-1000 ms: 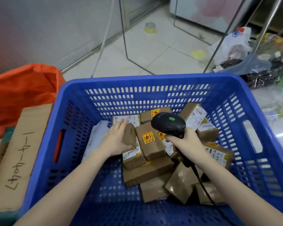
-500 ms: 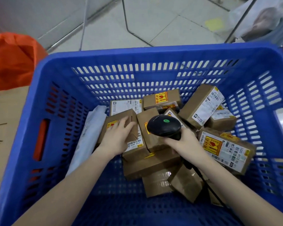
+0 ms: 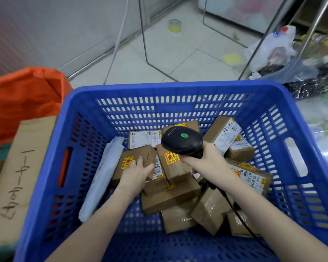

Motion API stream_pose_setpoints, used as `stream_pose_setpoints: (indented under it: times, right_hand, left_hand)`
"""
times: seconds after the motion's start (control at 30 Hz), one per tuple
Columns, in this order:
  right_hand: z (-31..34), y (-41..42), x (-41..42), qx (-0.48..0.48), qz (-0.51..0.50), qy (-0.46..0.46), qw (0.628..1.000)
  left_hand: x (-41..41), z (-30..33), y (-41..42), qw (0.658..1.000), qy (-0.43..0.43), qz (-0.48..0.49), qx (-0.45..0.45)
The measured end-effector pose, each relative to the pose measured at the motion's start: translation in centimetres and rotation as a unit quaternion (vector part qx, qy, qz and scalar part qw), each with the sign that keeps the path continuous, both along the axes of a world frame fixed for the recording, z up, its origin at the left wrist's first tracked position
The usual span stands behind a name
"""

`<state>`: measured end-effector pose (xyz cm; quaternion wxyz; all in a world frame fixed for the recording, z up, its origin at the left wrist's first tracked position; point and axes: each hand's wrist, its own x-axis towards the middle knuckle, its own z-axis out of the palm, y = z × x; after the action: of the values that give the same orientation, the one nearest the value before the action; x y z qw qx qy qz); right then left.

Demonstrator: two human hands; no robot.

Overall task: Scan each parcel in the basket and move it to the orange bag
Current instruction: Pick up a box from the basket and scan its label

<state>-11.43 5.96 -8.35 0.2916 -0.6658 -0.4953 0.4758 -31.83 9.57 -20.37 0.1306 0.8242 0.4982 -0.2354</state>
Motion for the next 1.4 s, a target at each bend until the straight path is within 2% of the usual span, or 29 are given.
stream_pose_setpoints:
  times: [0.2, 0.3, 0.5, 0.8, 0.97, 1.03, 1.1, 1.2, 1.33, 1.4]
  right_hand:
    - [4.2, -1.4, -0.5, 0.052, 0.016, -0.009, 0.998]
    - [4.8, -2.0, -0.6, 0.048, 0.017, -0.008, 0.999]
    - [2.0, -2.2, -1.1, 0.012, 0.019, -0.041, 0.999]
    - [-3.6, -1.2, -1.3, -0.038, 0.013, -0.061, 0.997]
    - [-4.7, -1.2, -1.5, -0.055, 0.021, -0.053, 0.997]
    - [-4.5, -1.3, -1.4, -0.059, 0.023, -0.049, 0.997]
    - [-3.8, -1.3, -1.3, -0.058, 0.017, -0.05, 0.997]
    - [-1.4, -1.0, -0.9, -0.029, -0.001, -0.051, 0.998]
    - [4.3, -1.3, -0.6, 0.024, -0.017, -0.046, 0.998]
    - [7.7, -1.9, -0.5, 0.057, -0.023, -0.041, 0.997]
  left_hand:
    - [-0.1, 1.4, -0.7, 0.999, -0.038, 0.002, -0.02]
    - [-1.0, 1.5, -1.0, 0.999, -0.049, 0.018, 0.004]
    - [-3.4, 0.7, -0.5, 0.997, -0.06, 0.035, 0.017]
    - [-3.9, -3.5, 0.0, 0.999, -0.02, 0.03, 0.001]
    - [-2.7, -4.3, 0.5, 0.996, -0.018, 0.014, 0.084]
    - [-2.7, -3.8, 1.0, 0.996, -0.019, 0.011, 0.092]
    - [-2.8, -2.4, 1.6, 0.994, -0.059, 0.039, 0.085]
    - [-2.6, 1.4, 2.4, 0.969, -0.187, 0.14, 0.082]
    - [-1.8, 8.6, 2.9, 0.895, -0.336, 0.272, 0.112]
    - [-1.4, 12.8, 2.9, 0.853, -0.407, 0.3, 0.13]
